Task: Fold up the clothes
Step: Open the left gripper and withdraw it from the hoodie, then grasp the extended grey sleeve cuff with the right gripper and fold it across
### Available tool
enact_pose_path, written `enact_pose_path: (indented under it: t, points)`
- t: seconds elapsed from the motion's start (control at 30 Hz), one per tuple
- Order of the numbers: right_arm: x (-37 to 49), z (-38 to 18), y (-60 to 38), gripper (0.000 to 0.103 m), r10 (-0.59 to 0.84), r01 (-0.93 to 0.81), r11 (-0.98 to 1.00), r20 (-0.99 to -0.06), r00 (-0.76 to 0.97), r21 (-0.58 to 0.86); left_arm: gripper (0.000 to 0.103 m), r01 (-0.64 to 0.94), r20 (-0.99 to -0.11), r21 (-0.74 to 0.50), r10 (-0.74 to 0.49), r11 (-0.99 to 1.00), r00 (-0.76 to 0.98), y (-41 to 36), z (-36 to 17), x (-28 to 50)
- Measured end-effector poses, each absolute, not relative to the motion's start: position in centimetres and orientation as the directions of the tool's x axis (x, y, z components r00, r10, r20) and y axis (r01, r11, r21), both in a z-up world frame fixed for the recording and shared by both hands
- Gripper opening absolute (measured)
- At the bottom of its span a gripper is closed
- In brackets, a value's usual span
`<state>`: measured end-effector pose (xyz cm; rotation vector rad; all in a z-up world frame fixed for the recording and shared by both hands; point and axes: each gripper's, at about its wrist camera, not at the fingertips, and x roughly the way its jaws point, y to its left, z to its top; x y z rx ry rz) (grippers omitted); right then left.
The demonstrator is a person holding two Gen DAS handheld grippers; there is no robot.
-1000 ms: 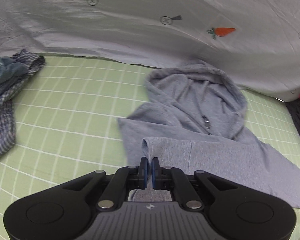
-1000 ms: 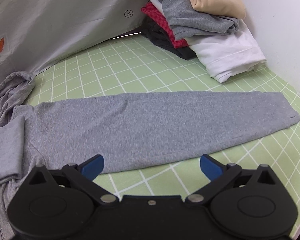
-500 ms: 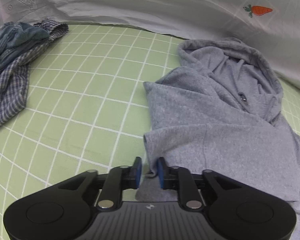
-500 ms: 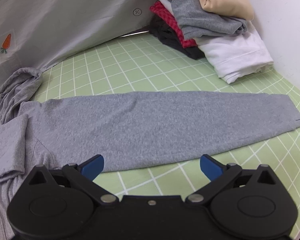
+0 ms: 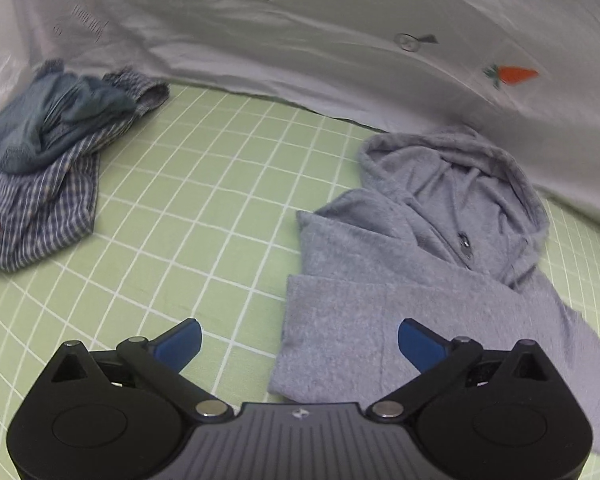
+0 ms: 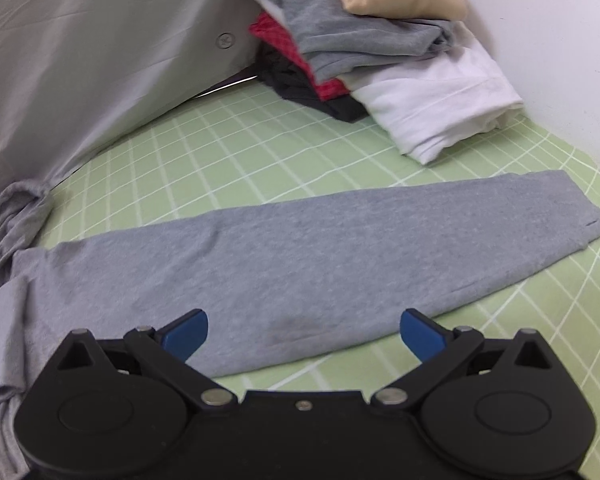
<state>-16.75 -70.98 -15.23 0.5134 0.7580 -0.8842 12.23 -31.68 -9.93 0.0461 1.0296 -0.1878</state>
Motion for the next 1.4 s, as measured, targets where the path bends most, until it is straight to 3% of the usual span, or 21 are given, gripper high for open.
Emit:
enact_pose_path:
  t: [0.23,0.73,1.0,1.27,1.37,1.4]
  points:
    - [-20.0,-15.9,-77.2,0.103,-0.547,0.866,0.499,-0.76,0.351,0.041,0.103,0.201,-0.833,-0.067,-0.166,0.977,0.528,-35.2,-8.4,9.7]
    - [-26.8,-17.6,-91.7,0.103,-0.65,0.952,0.302,-0.74,0.171,-0.045,0.103,0.165,-0.822,0.0,-0.094,0.986,0.562,-39.3,-6.2,6.6]
    - [-29.8,-19.3,-93.6,0.103,-0.632,0.967,0.251,-0.752,0.189,0.033,0.103,0.171,-0.814,0.015,-0.087,0.985,0.575,-40.5,-5.5,6.1]
    - [-29.2,-19.2,-92.8,0.103,-0.612,0.972,0.234,-0.774,0.161,0.017,0.103,0.142,-0.817,-0.031,-0.107,0.989,0.566,-39.2,-5.2,6.1]
    - [-29.4,-18.6,-92.6,0.091,-0.6,0.977,0.213,-0.784,0.155,0.03,0.103,0.136,-0.808,-0.058,-0.127,0.989,0.576,-38.4,-5.0,6.1]
    - [-29.5,-18.3,-92.3,0.078,-0.599,0.976,0.217,-0.784,0.162,0.036,0.103,0.138,-0.805,-0.058,-0.128,0.989,0.58,-38.2,-5.0,6.1]
